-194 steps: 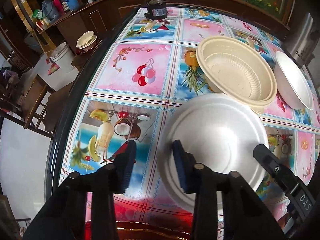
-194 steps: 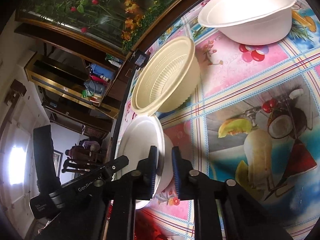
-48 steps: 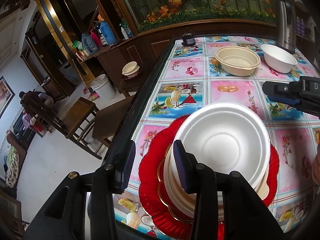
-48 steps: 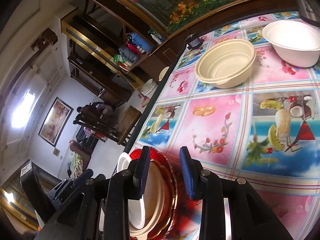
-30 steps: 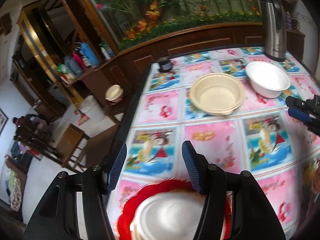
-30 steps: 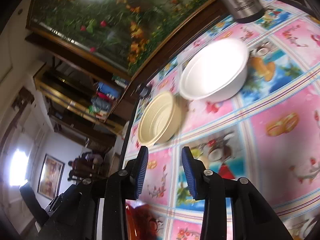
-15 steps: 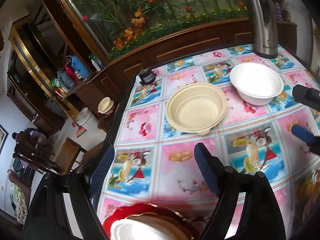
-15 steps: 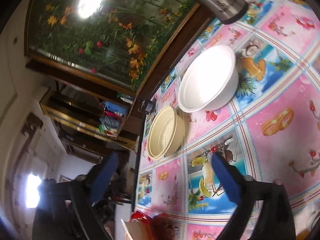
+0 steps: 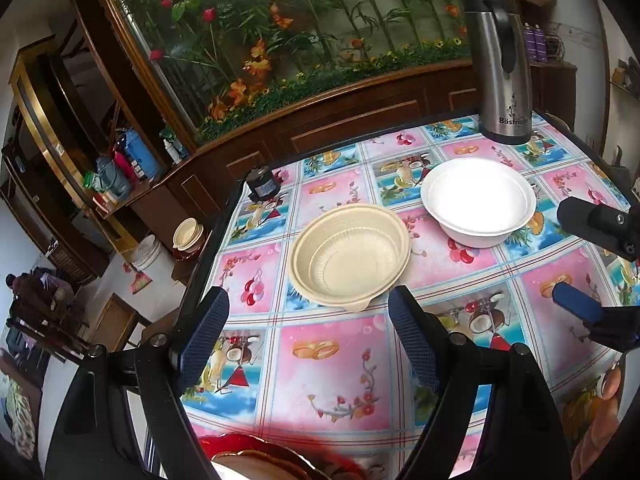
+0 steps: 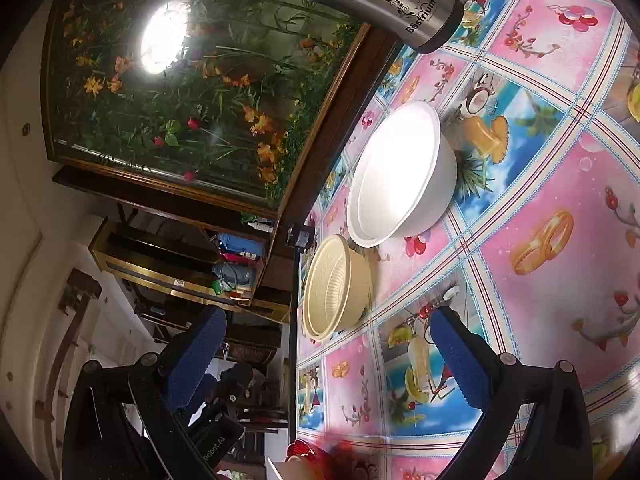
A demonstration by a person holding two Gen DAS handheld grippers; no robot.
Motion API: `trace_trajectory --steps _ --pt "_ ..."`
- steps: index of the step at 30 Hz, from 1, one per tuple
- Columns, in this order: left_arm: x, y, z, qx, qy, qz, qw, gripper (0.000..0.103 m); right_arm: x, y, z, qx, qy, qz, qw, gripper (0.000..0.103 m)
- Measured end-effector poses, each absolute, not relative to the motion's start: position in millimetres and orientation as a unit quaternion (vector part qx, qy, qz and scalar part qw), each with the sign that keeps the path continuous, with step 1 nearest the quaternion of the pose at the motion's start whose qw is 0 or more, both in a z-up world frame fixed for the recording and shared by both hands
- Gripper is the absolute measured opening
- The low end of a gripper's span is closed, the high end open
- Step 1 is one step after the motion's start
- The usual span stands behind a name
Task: Organize plates and bowls
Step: 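Move the right tool across the table to the second tan plastic bowl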
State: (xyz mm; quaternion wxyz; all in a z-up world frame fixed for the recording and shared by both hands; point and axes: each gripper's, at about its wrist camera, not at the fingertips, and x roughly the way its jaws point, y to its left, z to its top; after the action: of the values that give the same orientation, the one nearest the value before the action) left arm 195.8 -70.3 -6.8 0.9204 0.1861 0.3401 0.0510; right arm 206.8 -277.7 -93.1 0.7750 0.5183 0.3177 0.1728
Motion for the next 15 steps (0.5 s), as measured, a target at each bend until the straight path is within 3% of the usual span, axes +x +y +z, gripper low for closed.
trace_trajectory --steps 15 --pt "195.2 -70.1 -6.6 0.202 0.318 0.060 0.924 0.083 205.3 -276.1 -91.8 0.514 0.321 0.178 0.775 0.102"
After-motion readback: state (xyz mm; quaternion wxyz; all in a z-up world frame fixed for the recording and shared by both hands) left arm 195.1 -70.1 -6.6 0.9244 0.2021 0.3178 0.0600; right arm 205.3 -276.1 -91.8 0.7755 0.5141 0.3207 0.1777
